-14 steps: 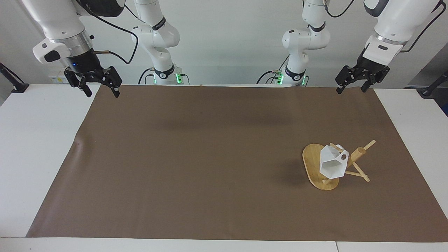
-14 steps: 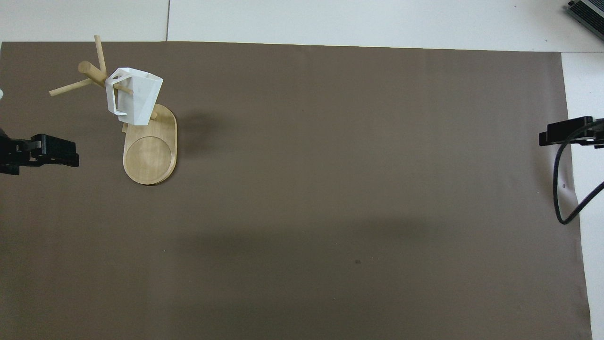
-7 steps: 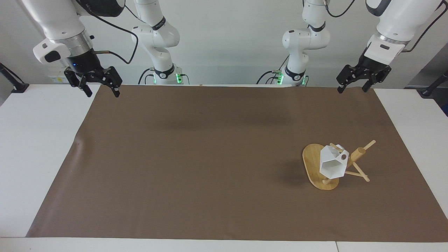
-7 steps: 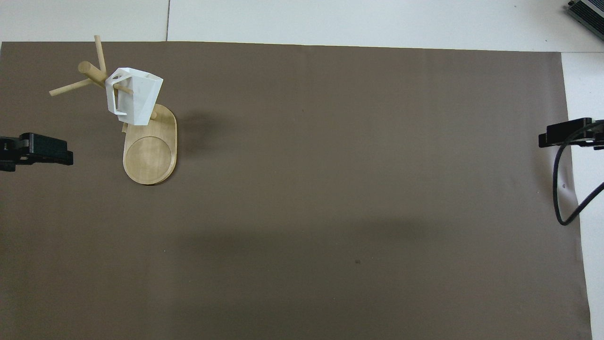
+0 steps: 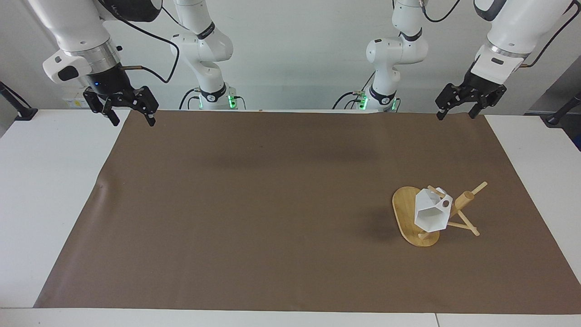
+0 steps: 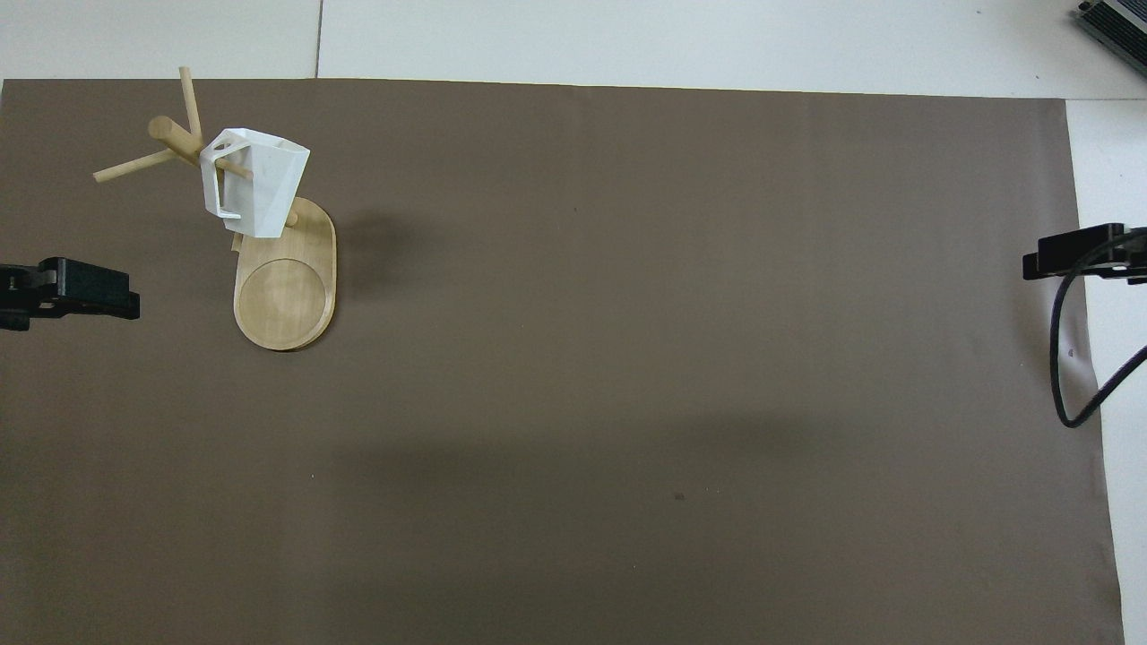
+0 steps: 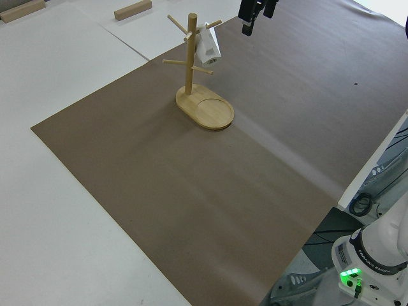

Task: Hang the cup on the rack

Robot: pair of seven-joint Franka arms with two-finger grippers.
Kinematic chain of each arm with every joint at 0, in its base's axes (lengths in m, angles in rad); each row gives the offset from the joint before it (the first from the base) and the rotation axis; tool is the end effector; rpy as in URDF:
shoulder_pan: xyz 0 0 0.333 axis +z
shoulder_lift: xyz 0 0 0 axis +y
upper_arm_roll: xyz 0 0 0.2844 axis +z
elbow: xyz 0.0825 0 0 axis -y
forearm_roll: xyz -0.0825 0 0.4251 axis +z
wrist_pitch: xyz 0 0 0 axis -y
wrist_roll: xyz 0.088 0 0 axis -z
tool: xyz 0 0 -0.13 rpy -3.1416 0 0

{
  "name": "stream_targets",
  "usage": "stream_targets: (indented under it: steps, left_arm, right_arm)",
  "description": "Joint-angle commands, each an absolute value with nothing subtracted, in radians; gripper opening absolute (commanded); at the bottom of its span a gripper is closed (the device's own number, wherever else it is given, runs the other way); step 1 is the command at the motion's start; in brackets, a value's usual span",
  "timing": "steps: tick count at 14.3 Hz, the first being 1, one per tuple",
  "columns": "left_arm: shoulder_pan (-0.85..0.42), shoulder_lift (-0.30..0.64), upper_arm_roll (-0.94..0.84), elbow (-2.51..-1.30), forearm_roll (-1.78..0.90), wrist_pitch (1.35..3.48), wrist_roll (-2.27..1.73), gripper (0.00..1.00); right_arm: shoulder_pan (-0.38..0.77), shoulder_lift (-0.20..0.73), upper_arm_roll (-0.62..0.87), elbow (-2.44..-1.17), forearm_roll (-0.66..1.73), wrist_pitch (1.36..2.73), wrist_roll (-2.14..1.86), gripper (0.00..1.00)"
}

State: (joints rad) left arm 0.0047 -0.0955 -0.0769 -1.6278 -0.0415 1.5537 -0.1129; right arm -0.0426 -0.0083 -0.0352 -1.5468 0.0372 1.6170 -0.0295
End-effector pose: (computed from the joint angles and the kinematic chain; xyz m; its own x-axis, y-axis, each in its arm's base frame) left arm 0.5655 -0.0481 0.5946 0.9990 0.0401 0.0171 0.0395 -0.9986 0.0363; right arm 0.5988 -0.0421 0.5916 0.9956 -0.0498 0.0795 -0.0471 -0.9983 -0.0351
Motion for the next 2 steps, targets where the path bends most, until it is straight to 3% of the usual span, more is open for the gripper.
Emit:
stream_targets:
  steps: [1,2]
  left_arm:
    - [0.003,-0.100,-0.077,-1.621,-0.026,1.537,-0.091,1.00]
    - [0.003,-0.100,-0.077,-1.621,-0.026,1.536,-0.080,1.00]
  right_arm:
    - [-0.044,-0.029,-0.031,-1.566,0.021,1.608,-0.038,1.00]
    - [-0.044,-0.029,-0.031,-1.566,0.021,1.606,-0.038,1.00]
